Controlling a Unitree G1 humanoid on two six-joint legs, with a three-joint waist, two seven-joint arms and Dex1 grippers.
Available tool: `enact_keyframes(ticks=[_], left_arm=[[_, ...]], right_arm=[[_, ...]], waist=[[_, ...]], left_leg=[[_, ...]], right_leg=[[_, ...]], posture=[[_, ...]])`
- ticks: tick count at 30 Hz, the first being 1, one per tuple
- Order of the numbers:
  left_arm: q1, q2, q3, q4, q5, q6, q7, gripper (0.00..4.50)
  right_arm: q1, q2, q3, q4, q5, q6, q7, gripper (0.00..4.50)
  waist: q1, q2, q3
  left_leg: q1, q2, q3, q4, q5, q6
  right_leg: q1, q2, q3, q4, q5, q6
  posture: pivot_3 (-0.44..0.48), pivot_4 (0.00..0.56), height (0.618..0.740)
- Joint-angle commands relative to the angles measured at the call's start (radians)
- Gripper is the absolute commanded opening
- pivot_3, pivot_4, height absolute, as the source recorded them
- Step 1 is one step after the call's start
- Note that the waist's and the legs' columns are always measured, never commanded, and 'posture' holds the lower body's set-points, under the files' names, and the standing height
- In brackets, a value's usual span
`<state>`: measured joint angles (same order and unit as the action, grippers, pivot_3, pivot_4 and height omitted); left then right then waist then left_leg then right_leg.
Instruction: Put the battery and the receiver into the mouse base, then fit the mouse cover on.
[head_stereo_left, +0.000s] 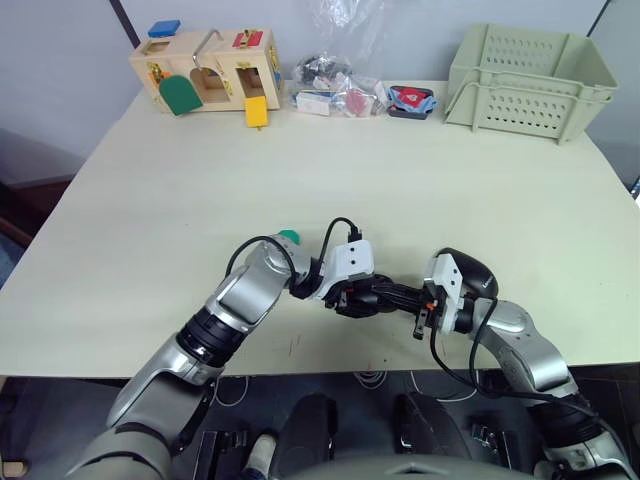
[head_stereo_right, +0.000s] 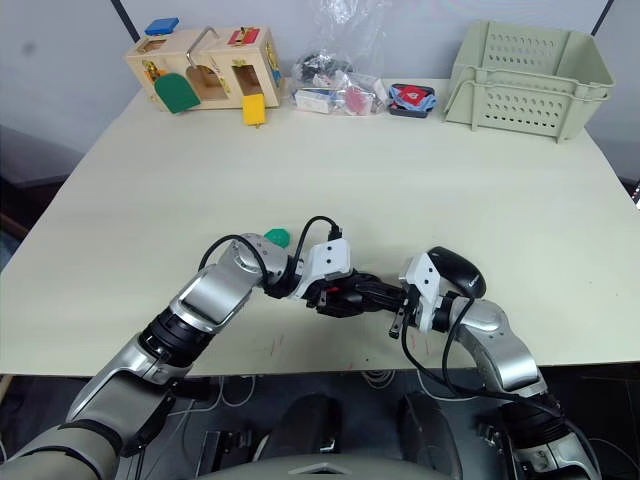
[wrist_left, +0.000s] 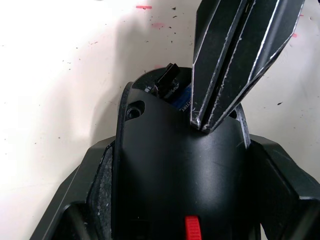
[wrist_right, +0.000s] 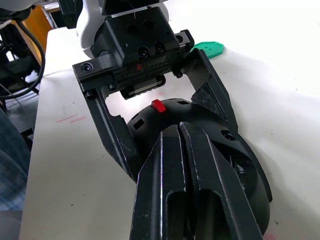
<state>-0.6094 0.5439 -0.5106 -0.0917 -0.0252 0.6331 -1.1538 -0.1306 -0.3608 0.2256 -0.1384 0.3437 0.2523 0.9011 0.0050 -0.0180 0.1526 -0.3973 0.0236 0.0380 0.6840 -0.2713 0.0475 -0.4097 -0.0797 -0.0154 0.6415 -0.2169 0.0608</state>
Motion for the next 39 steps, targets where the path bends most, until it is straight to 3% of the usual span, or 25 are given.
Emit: enact_keyframes(ticks=[1,13,23,39], left_arm=[[0.01,0.002,-0.027,0.012,-0.004,0.018,-0.016,2.97],[0.006,0.002,-0.027,0.024,0.001,0.007,-0.015,2.97],[-0.001,-0.002,-0.025,0.044,0.004,-0.009,-0.014,2.97],[-0.009,-0.004,-0.026,0.059,0.006,-0.022,-0.014,2.97]], right_arm=[[0.016,-0.004,0.02,0.026,-0.024,0.006,-0.006,0.05],[0.034,-0.003,-0.099,-0.068,0.098,-0.029,0.003,0.05],[0.067,-0.063,-0.174,-0.081,0.09,-0.054,-0.007,0.05],[0.052,-0.065,-0.09,-0.048,-0.024,-0.119,-0.009,0.05]], waist=[[0.0,0.0,0.0],[0.003,0.0,0.001],[0.007,0.0,0.001],[0.007,0.0,0.001]], left_leg=[[0.0,0.0,0.0,0.0,0.0,0.0],[-0.001,0.0,0.0,0.0,0.0,0.0],[-0.001,0.0,0.001,0.0,0.0,0.0],[-0.001,0.0,0.002,0.0,0.0,0.0]], right_leg=[[0.0,0.0,0.0,0.0,0.0,0.0],[-0.001,0.0,0.0,0.0,0.0,0.0],[-0.001,0.0,0.001,0.0,0.0,0.0],[-0.001,0.0,0.001,0.0,0.0,0.0]], posture=[[0.0,0.15,0.74],[0.0,0.15,0.74],[0.0,0.15,0.74],[0.0,0.15,0.74]])
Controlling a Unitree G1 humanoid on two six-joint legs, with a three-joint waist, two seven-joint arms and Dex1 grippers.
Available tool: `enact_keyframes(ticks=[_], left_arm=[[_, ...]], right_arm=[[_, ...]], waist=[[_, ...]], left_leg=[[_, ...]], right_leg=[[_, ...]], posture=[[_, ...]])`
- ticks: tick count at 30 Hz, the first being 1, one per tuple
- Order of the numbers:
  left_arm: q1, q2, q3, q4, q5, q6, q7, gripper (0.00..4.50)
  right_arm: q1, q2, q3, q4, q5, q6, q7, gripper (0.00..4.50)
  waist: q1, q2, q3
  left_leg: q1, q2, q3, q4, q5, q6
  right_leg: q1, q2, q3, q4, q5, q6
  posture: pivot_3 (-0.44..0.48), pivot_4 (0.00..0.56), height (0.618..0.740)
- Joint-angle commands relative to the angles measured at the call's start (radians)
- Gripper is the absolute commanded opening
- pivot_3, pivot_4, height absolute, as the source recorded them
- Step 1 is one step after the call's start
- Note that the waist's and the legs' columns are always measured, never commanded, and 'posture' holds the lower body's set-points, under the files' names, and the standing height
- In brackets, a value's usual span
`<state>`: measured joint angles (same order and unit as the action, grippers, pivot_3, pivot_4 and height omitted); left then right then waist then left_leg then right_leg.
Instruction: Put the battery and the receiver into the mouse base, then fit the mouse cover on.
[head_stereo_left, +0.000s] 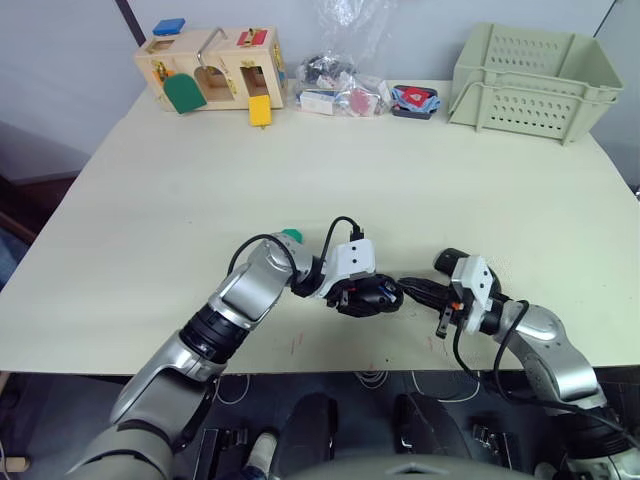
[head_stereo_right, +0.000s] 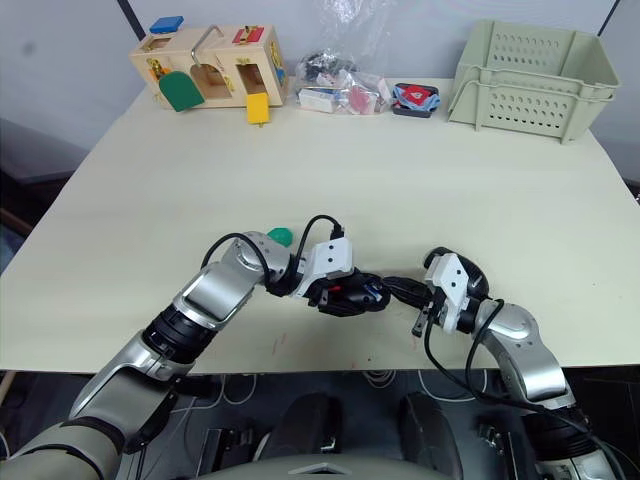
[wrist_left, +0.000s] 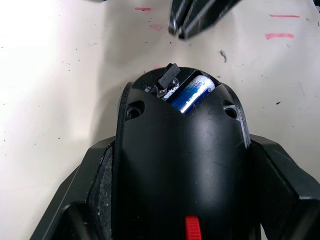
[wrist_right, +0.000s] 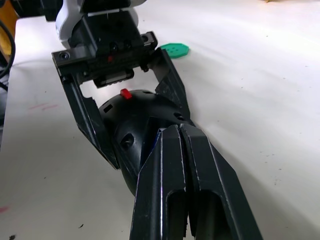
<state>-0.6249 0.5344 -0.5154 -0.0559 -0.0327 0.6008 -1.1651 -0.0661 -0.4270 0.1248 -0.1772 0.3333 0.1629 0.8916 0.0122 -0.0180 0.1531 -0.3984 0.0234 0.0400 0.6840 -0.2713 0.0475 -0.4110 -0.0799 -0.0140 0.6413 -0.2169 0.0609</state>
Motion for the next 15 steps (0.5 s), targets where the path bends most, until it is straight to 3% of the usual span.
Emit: enact_keyframes(ticks=[1,15], left_arm=[[0.006,0.005,-0.022,0.023,0.014,0.01,-0.002,2.97],[0.007,0.005,-0.02,0.018,0.012,0.018,-0.002,2.97]], right_arm=[[-0.013,0.002,0.013,-0.007,-0.016,-0.031,0.0,0.05],[-0.043,0.024,0.044,0.046,-0.067,-0.047,-0.018,0.05]], waist=[[0.0,0.0,0.0],[0.0,0.0,0.0]], left_leg=[[0.0,0.0,0.0,0.0,0.0,0.0],[0.0,0.0,0.0,0.0,0.0,0.0]], right_leg=[[0.0,0.0,0.0,0.0,0.0,0.0],[0.0,0.0,0.0,0.0,0.0,0.0]], posture=[[0.0,0.15,0.74],[0.0,0.15,0.74]])
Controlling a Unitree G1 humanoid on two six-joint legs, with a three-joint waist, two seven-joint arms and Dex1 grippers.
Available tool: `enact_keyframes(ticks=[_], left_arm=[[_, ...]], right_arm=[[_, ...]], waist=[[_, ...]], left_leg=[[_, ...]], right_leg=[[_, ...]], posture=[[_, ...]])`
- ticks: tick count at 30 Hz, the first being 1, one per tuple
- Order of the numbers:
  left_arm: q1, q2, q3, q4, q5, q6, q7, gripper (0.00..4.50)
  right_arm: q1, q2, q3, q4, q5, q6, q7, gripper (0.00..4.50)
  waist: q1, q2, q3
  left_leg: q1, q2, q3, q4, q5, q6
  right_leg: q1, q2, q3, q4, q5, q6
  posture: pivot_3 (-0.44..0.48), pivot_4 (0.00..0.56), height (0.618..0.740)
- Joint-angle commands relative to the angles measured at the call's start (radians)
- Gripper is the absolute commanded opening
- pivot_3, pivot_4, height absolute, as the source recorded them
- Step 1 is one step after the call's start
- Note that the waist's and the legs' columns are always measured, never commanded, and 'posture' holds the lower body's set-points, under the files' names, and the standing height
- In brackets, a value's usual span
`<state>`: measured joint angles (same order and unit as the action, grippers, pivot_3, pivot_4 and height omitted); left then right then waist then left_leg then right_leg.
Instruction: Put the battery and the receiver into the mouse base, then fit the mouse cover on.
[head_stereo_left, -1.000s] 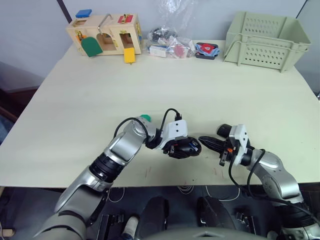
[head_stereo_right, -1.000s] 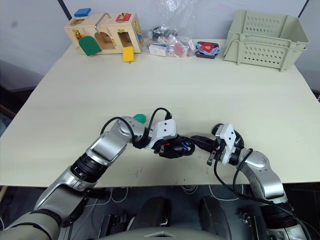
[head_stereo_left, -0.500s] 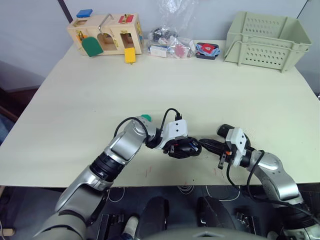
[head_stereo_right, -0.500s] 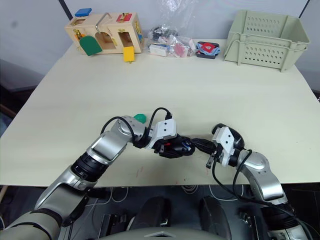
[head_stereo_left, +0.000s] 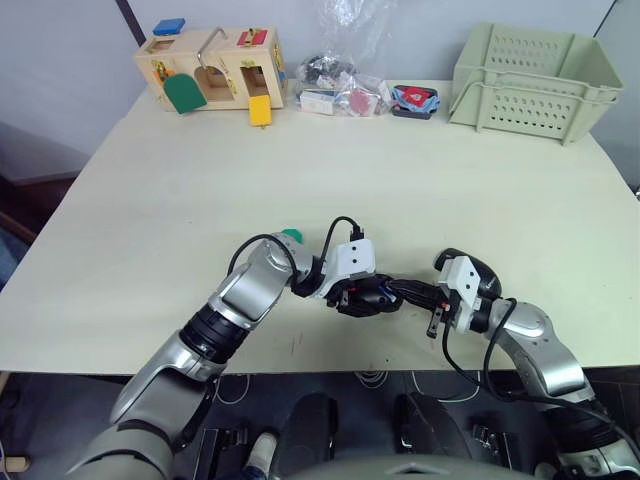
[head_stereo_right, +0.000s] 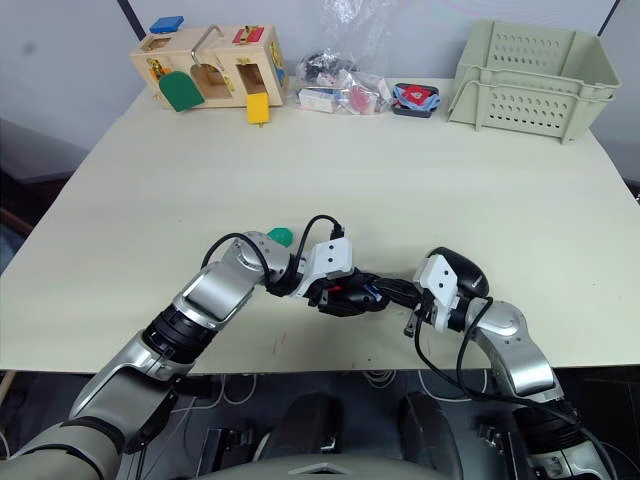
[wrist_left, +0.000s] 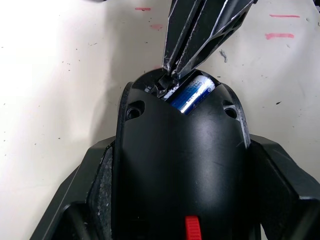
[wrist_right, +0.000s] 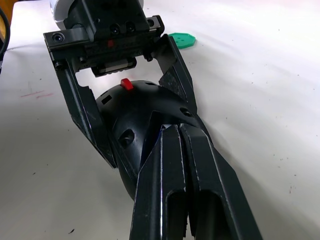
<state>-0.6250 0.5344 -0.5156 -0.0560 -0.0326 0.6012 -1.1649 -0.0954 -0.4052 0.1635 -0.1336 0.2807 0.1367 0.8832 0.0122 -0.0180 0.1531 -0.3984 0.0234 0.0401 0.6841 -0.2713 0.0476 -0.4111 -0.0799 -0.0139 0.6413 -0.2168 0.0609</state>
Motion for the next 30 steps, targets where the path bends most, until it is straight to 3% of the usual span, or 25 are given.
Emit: enact_keyframes(ticks=[1,17,23,30], left_arm=[[0.007,0.005,-0.02,0.017,0.011,0.018,-0.002,2.97],[0.012,0.007,-0.021,0.006,0.01,0.022,0.002,2.97],[0.015,0.01,-0.016,0.004,0.007,0.021,0.003,2.97],[0.021,0.014,-0.017,-0.003,0.009,0.015,0.008,2.97]], right_arm=[[-0.015,-0.001,0.009,0.006,-0.021,-0.021,-0.009,0.05],[-0.011,-0.036,0.064,0.056,-0.114,0.064,-0.06,0.05],[0.017,-0.007,-0.005,-0.008,-0.047,-0.043,-0.065,0.05],[0.164,-0.034,-0.087,-0.151,-0.025,-0.142,-0.09,0.05]], waist=[[0.0,0.0,0.0],[-0.001,0.0,-0.002],[0.0,0.0,-0.002],[0.0,0.0,-0.002]], left_leg=[[0.0,0.0,0.0,0.0,0.0,0.0],[0.001,0.0,0.0,0.0,0.0,0.0],[0.001,0.0,0.0,0.0,0.0,0.0],[0.0,0.0,0.0,0.0,0.0,0.0]], right_leg=[[0.0,0.0,0.0,0.0,0.0,0.0],[0.0,0.0,0.0,0.0,0.0,0.0],[0.0,0.0,0.0,0.0,0.0,0.0],[0.0,0.0,0.0,0.0,0.0,0.0]], posture=[[0.0,0.15,0.74],[0.0,0.15,0.74],[0.0,0.15,0.74],[0.0,0.15,0.74]])
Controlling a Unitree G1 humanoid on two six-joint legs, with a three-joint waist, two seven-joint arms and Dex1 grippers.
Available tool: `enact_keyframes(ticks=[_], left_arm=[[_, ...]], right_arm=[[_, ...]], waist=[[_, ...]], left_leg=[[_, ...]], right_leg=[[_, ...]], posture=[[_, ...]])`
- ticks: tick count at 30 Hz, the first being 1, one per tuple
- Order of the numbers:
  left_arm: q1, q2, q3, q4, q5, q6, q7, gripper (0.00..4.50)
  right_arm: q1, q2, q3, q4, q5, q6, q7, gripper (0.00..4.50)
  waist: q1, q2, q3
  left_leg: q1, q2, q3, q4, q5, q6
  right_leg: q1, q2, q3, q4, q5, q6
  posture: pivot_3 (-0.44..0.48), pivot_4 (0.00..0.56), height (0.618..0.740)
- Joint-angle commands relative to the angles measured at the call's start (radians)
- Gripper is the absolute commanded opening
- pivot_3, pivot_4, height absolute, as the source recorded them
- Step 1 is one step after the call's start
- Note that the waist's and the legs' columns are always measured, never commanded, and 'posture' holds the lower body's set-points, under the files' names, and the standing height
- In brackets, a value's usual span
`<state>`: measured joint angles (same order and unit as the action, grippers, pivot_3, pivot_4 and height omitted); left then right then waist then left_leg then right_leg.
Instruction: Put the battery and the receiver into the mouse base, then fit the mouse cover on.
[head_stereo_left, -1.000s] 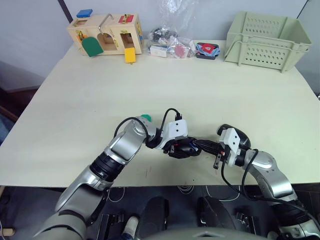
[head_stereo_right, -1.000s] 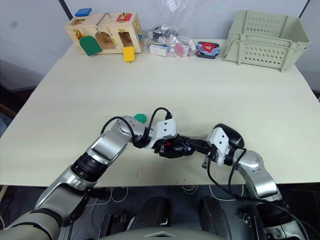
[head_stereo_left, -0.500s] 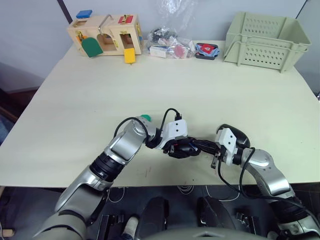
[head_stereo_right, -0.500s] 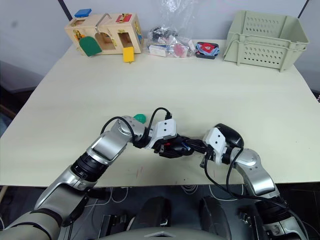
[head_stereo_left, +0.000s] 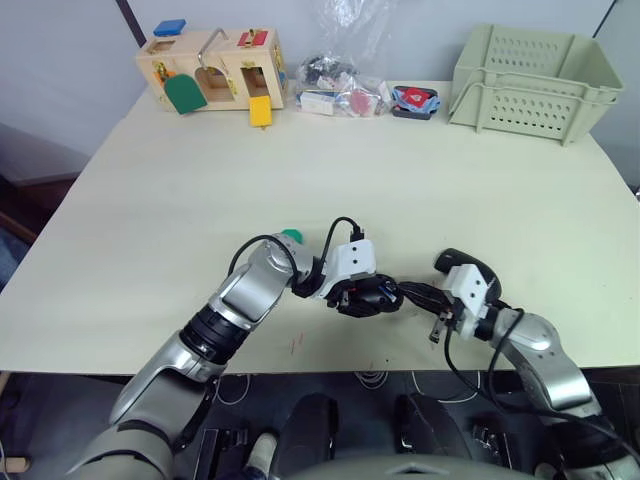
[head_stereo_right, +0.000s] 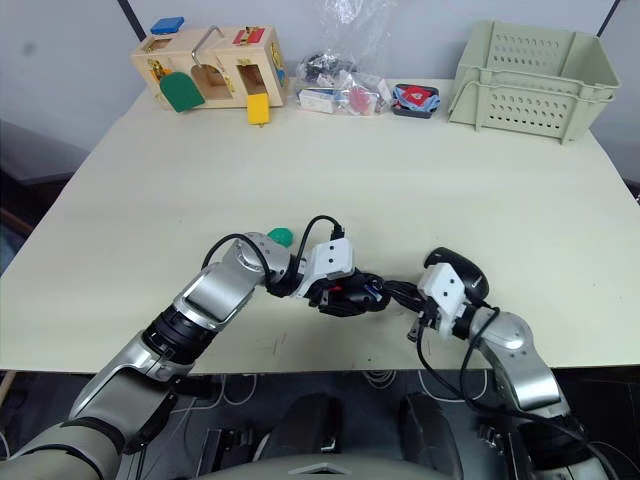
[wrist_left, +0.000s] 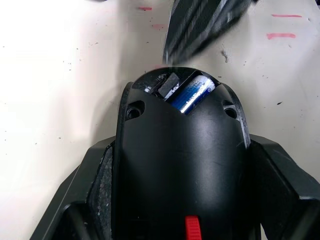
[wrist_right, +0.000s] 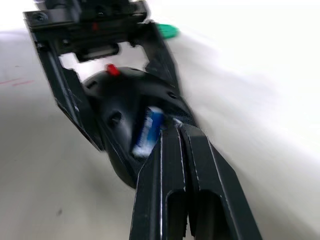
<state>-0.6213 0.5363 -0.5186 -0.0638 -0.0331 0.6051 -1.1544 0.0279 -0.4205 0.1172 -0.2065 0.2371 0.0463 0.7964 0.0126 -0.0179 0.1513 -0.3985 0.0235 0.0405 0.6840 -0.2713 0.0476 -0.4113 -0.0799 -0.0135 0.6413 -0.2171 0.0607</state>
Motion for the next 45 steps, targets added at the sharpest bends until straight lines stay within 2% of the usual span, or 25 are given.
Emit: enact_keyframes(ticks=[1,7,11,15,17,21,24,26,27,28,38,45], left_arm=[[0.018,0.013,-0.014,0.005,0.009,0.009,-0.002,2.97],[0.016,0.015,-0.012,0.013,0.009,0.0,-0.002,2.97],[0.015,0.017,-0.012,0.017,0.009,-0.005,-0.005,2.97],[0.014,0.018,-0.012,0.018,0.009,-0.009,-0.007,2.97],[0.013,0.019,-0.012,0.018,0.009,-0.009,-0.008,2.97],[0.013,0.021,-0.012,0.017,0.009,-0.011,-0.01,2.97],[0.01,0.021,-0.011,0.019,0.009,-0.013,-0.011,2.97],[0.008,0.02,-0.01,0.021,0.009,-0.015,-0.01,4.0],[0.007,0.019,-0.009,0.023,0.009,-0.017,-0.01,4.31],[0.007,0.018,-0.007,0.024,0.009,-0.017,-0.011,4.42],[0.013,0.031,0.041,0.004,-0.018,-0.036,-0.007,4.42],[0.071,0.061,0.154,-0.031,-0.106,-0.126,-0.02,4.42]], right_arm=[[0.062,-0.027,-0.051,-0.092,0.017,-0.046,-0.009,0.05],[0.192,-0.098,-0.144,-0.151,0.071,-0.057,0.019,0.05],[0.292,-0.139,-0.242,-0.169,0.186,-0.052,0.082,0.05],[0.369,-0.157,-0.317,-0.165,0.252,-0.075,0.137,1.46],[0.396,-0.164,-0.346,-0.16,0.282,-0.082,0.168,2.58],[0.435,-0.168,-0.399,-0.142,0.315,-0.108,0.215,4.47],[0.452,-0.164,-0.421,-0.136,0.332,-0.118,0.237,4.47],[0.455,-0.157,-0.428,-0.132,0.342,-0.129,0.251,4.5],[0.456,-0.154,-0.431,-0.126,0.345,-0.137,0.259,4.5],[0.457,-0.151,-0.433,-0.121,0.346,-0.144,0.266,4.5],[0.46,-0.127,-0.437,-0.101,0.355,-0.176,0.3,4.5],[0.455,-0.127,-0.448,-0.086,0.368,-0.187,0.313,4.5]], waist=[[0.0,0.0,0.0],[0.0,0.0,0.0],[0.001,0.0,0.0],[0.001,0.0,0.0],[0.001,0.0,0.0],[0.001,0.0,0.001],[0.001,0.0,0.0],[0.002,0.0,0.0],[0.002,0.0,0.0],[0.002,0.0,0.0],[0.002,0.0,0.001],[0.003,0.001,0.001]], left_leg=[[0.0,0.0,0.0,0.0,0.0,0.0],[0.0,0.0,0.0,0.0,0.0,0.0],[0.0,0.0,0.0,0.0,0.0,0.0],[0.0,0.0,0.0,0.0,0.0,0.0],[0.0,0.0,0.0,0.0,0.0,0.0],[0.0,0.0,0.001,0.0,0.0,0.0],[0.0,0.0,0.0,0.0,0.0,0.0],[0.0,0.0,0.0,0.0,0.0,0.0],[0.0,0.0,0.001,0.0,0.0,0.0],[0.0,0.0,0.001,0.0,0.0,0.0],[0.0,0.0,0.001,0.0,0.0,0.0],[0.0,0.001,0.001,0.0,0.0,0.0]], right_leg=[[0.0,0.0,0.0,0.0,0.0,0.0],[0.0,0.0,0.0,0.0,-0.002,-0.003],[0.0,0.0,0.0,0.0,-0.002,-0.003],[0.0,0.0,0.0,0.0,-0.002,-0.003],[0.0,0.0,0.001,0.0,-0.002,-0.004],[0.0,0.0,0.001,0.0,-0.002,-0.004],[0.0,0.0,0.001,0.0,-0.002,-0.004],[0.0,0.0,0.001,0.0,-0.002,-0.004],[0.0,0.0,0.001,0.0,-0.002,-0.004],[0.0,0.0,0.001,0.0,-0.002,-0.004],[0.0,0.0,0.001,0.0,-0.003,-0.004],[-0.001,-0.001,0.001,0.0,-0.002,-0.004]], posture=[[0.0,0.15,0.74],[0.0,0.15,0.74],[0.0,0.15,0.74],[0.0,0.15,0.74],[0.0,0.15,0.74],[0.0,0.15,0.74],[0.0,0.15,0.74],[0.0,0.15,0.74],[0.0,0.15,0.74],[0.0,0.15,0.74],[0.0,0.15,0.74],[0.0,0.15,0.74]])
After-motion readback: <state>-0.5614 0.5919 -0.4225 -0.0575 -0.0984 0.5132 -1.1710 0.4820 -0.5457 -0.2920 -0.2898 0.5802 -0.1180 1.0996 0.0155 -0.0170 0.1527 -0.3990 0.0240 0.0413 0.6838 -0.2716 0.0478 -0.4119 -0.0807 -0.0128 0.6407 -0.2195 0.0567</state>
